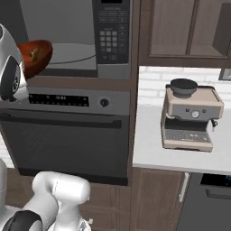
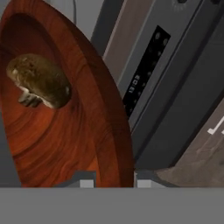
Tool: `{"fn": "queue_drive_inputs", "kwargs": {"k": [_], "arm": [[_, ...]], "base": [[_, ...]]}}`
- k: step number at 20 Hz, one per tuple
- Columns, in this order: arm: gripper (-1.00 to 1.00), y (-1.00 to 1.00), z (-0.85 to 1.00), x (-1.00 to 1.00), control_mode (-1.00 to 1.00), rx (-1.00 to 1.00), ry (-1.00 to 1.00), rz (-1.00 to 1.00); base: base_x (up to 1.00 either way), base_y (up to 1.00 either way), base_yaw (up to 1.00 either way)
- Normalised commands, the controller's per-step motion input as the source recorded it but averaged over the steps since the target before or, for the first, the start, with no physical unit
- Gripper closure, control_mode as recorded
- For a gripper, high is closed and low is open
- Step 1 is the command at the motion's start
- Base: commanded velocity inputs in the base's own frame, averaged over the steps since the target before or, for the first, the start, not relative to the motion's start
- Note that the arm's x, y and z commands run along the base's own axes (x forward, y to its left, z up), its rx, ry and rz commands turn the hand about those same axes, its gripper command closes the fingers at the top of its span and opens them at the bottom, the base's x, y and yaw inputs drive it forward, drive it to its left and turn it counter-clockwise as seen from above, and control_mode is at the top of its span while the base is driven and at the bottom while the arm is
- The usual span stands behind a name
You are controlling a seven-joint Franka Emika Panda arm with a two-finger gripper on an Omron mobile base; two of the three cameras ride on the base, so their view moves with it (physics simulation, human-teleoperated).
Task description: Pick the mushroom from the sink and place it in the bowl. Then pick the bowl and place it in the microwave. Then close the microwave door and press the start button.
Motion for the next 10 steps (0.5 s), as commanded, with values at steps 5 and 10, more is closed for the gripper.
{"fn": "queue_drive_inputs", "kwargs": {"k": [5,10], "arm": [[1.0,0.0,0.18,0.49,-1.0,0.0,-0.01,-0.15],[1.0,0.0,0.0,0.72,-1.0,0.01,0.0,-0.13]], "base": [[0.0,0.0,0.0],[0.0,0.0,0.0]]}}
